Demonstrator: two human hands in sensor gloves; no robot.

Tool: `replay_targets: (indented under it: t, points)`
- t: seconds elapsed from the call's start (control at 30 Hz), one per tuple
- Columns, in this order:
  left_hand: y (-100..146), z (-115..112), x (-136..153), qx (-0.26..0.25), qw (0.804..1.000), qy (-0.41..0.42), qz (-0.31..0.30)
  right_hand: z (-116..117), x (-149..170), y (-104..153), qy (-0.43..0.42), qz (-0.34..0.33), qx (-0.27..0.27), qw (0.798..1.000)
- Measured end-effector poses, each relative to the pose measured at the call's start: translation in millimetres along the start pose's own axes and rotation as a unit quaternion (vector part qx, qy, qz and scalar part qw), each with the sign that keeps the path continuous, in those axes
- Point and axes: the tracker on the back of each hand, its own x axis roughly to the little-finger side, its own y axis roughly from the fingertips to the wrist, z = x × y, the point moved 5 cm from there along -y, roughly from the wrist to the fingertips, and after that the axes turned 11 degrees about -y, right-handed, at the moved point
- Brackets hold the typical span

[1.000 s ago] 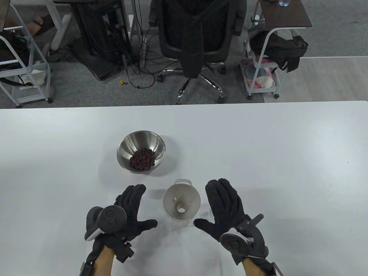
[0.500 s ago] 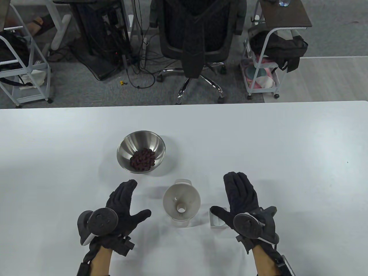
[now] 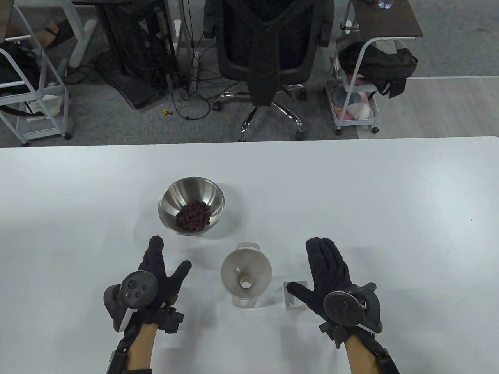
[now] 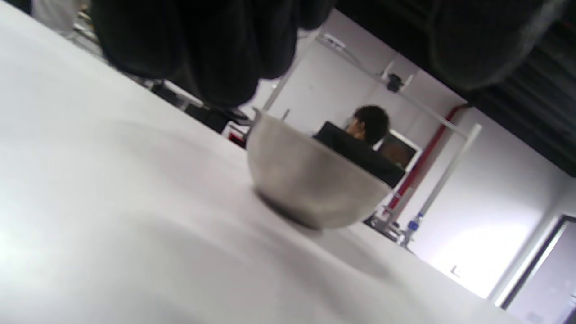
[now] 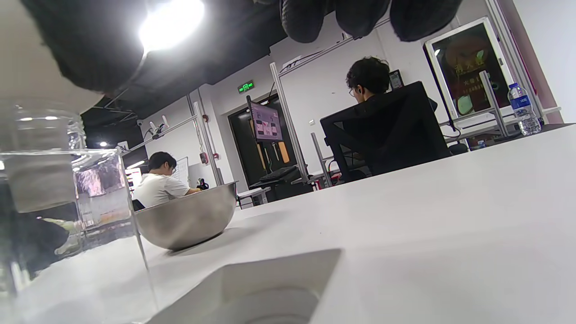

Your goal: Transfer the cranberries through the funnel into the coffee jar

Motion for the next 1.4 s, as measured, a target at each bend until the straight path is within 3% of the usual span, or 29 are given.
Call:
replay_targets:
  t: [0.23,0.7,1.07,1.4]
  points:
    - [-22,-12,1,0.023,0.998,-0.013,0.05,2,-8,1,-0.005,-0.016,-0.004,1.0]
    - [-73,-45,23,0.082,0.982,0.04,0.167,0,-10,2,-0.017,-0.021,0.002,1.0]
    - [-83,-70,43,0.114,0.954,0.156,0.23,0,-10,3,-0.015,-0.024,0.005,1.0]
    - [-83,-73,45,0.106,0.946,0.171,0.254,-3,-14,4,-0.003,-0.034,0.008,0.999]
